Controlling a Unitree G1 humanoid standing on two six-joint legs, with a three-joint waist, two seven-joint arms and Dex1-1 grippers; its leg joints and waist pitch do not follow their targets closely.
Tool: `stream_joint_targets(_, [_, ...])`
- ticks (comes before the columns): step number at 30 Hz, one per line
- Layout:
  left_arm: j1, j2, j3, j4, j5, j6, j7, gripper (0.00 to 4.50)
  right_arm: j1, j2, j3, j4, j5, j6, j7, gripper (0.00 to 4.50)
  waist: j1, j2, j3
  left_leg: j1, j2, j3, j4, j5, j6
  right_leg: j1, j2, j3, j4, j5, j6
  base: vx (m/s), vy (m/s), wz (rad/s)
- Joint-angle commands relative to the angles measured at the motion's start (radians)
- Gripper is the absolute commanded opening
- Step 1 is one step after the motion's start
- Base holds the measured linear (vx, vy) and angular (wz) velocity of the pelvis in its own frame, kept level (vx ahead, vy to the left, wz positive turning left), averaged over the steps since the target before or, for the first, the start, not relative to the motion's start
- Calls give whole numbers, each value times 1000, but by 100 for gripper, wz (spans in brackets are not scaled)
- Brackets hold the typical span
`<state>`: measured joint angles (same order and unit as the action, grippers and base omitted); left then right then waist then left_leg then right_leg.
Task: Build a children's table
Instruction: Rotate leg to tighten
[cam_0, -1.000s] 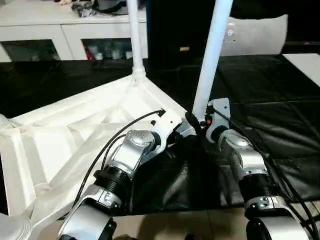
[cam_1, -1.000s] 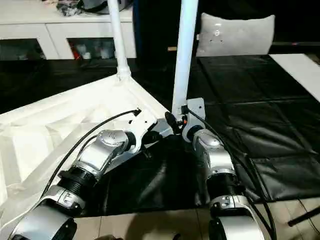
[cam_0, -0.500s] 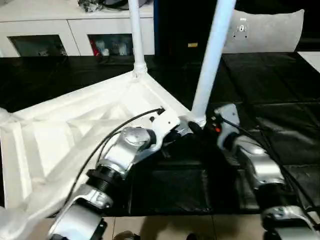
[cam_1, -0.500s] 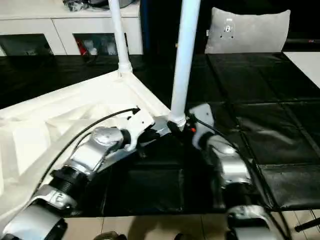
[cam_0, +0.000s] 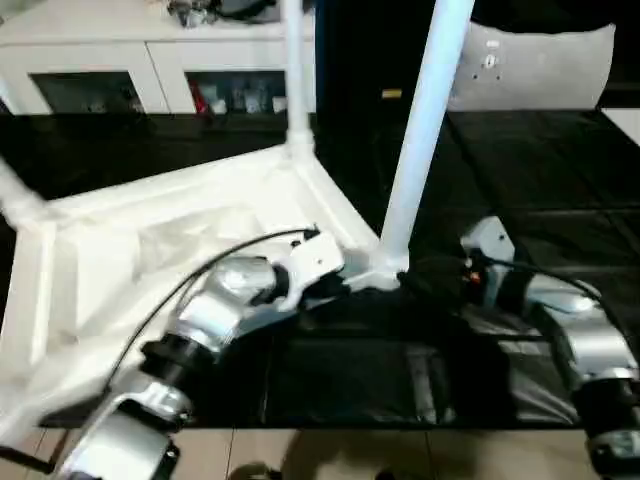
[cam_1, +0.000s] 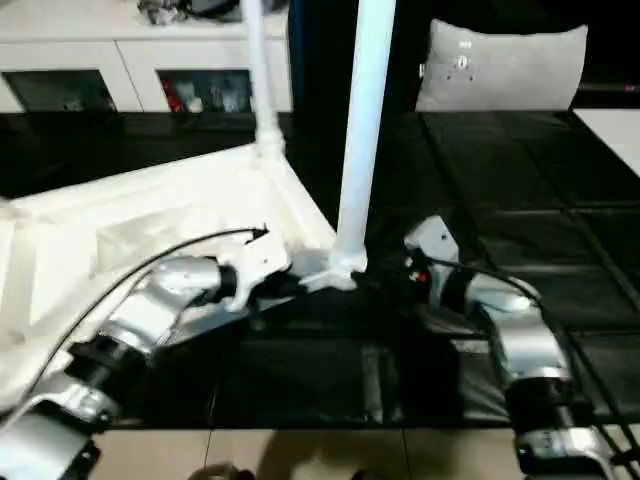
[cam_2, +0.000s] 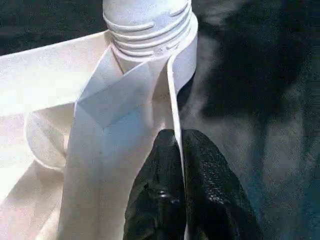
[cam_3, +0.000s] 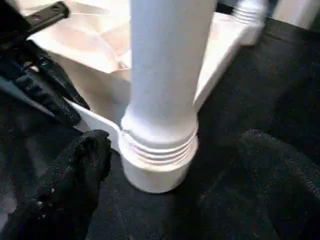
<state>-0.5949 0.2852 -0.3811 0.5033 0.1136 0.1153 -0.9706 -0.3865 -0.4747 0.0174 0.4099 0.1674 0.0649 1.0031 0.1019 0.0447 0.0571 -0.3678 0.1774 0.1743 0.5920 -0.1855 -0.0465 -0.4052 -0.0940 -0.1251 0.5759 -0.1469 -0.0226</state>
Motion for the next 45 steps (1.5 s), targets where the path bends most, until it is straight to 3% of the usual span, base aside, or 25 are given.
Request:
stream_joint_targets(1, [13, 33, -71, -12, 16, -58, -110, 0, -14, -15, 23, -11, 5, -17, 40, 441, 4, -14, -66, 10, 54, -19, -69, -255, 85, 52, -72, 54, -85, -414, -141, 0, 0, 0])
stream_joint_targets(9, [26, 95, -111, -56, -6, -119, -256, 0, -32, -20, 46, -23, 36, -14, 129, 441, 14, -14, -68, 8, 59, -20, -72, -250, 74, 55, -74, 59, -74, -368, -164, 0, 0, 0])
stream_joint_targets(15, [22, 103, -108, -39, 3, -148, -263, 0, -32, -26, 63, -35, 60, 7, 202, 441, 18, -14, -68, 9, 60, -17, -71, -241, 76, 55, -74, 59, -73, -373, -169, 0, 0, 0])
stream_joint_targets(20, [22, 107, -107, -44, 1, -152, -271, 0, -36, -29, 75, -23, 68, 16, 242, 402, 26, -14, -67, 12, 61, -18, -72, -255, 66, 53, -75, 60, -76, -405, -156, 0, 0, 0])
stream_joint_targets(26, [22, 109, -107, -56, -6, -158, -288, 0, -46, -28, 81, -21, 85, 42, 278, 338, 37, -15, -71, 10, 62, -17, -69, -217, 72, 54, -75, 61, -69, -359, -167, 0, 0, 0])
stream_joint_targets(41, [21, 112, -108, -48, -1, -160, -293, 0, -39, -17, 103, -20, 98, 94, 317, 209, 38, -15, -69, 10, 61, -18, -70, -226, 67, 55, -76, 60, -72, -381, -158, 0, 0, 0])
stream_joint_targets(45, [22, 111, -106, -47, 0, -156, -287, 0, -29, -13, 104, -34, 106, 104, 316, 198, 38, -17, -70, 9, 61, -18, -70, -220, 67, 54, -75, 60, -71, -378, -157, 0, 0, 0])
